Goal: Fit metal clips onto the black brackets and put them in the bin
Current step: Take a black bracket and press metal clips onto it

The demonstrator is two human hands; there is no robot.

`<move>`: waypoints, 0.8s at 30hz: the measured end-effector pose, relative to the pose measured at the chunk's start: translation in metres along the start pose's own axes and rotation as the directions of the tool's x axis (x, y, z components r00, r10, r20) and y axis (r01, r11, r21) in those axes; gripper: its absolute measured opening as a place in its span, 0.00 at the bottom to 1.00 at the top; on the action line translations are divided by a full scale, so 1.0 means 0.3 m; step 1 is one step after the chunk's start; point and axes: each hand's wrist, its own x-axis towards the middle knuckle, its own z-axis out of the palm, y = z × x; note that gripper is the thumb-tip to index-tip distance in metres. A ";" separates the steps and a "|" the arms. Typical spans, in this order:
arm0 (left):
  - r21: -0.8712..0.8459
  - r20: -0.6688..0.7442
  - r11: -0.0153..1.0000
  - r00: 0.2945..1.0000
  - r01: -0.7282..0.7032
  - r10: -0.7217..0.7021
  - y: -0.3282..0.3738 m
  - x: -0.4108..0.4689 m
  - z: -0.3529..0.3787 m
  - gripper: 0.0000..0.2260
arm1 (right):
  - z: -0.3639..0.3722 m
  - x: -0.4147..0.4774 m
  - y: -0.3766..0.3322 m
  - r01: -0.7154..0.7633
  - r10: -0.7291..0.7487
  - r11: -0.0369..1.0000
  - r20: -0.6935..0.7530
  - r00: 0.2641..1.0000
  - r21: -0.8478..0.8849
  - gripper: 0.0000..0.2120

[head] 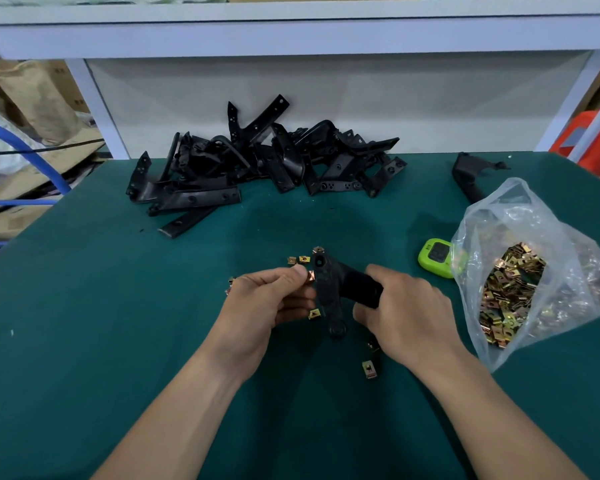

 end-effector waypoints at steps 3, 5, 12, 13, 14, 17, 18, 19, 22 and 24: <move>0.021 -0.020 1.000 1.000 -0.016 0.016 -0.002 0.003 -0.005 0.13 | -0.006 -0.001 -0.001 0.006 -0.006 1.000 0.023 1.000 -0.006 0.15; 0.032 -0.027 0.999 0.999 -0.030 0.031 -0.005 0.005 -0.009 0.13 | -0.009 -0.002 0.000 0.011 -0.011 1.000 0.034 0.999 -0.001 0.15; 0.188 -0.076 0.972 0.985 -0.140 0.157 -0.017 0.011 -0.009 0.06 | -0.007 -0.008 -0.003 0.036 -0.036 0.999 0.034 0.999 0.011 0.14; 0.218 -0.079 0.960 0.977 -0.176 0.197 -0.021 0.011 -0.010 0.07 | -0.005 -0.010 -0.006 0.037 -0.038 0.999 0.033 0.999 0.012 0.14; 0.246 -0.078 0.946 0.969 -0.211 0.236 -0.023 0.011 -0.010 0.07 | -0.002 -0.013 -0.011 0.040 -0.040 0.999 0.032 0.999 0.015 0.14; 0.321 -0.060 0.908 0.951 -0.269 0.303 -0.019 0.011 -0.025 0.08 | 0.007 -0.020 -0.023 0.054 -0.055 0.998 0.038 0.998 0.021 0.14; 0.334 -0.060 0.905 0.952 -0.265 0.300 -0.016 0.013 -0.033 0.08 | 0.008 -0.021 -0.026 0.061 -0.061 0.998 0.044 0.997 0.008 0.14; 0.341 -0.062 0.907 0.956 -0.249 0.286 -0.014 0.015 -0.041 0.08 | 0.008 -0.021 -0.027 0.067 -0.067 0.998 0.048 0.997 -0.011 0.14; 0.352 -0.057 0.915 0.971 -0.199 0.233 -0.016 0.018 -0.045 0.08 | 0.004 -0.020 -0.030 0.088 -0.085 0.993 0.044 0.995 -0.075 0.14; 0.342 -0.087 0.919 0.967 -0.196 0.238 -0.026 0.020 -0.033 0.08 | 0.005 -0.024 -0.040 0.114 -0.110 0.982 0.033 0.993 -0.150 0.15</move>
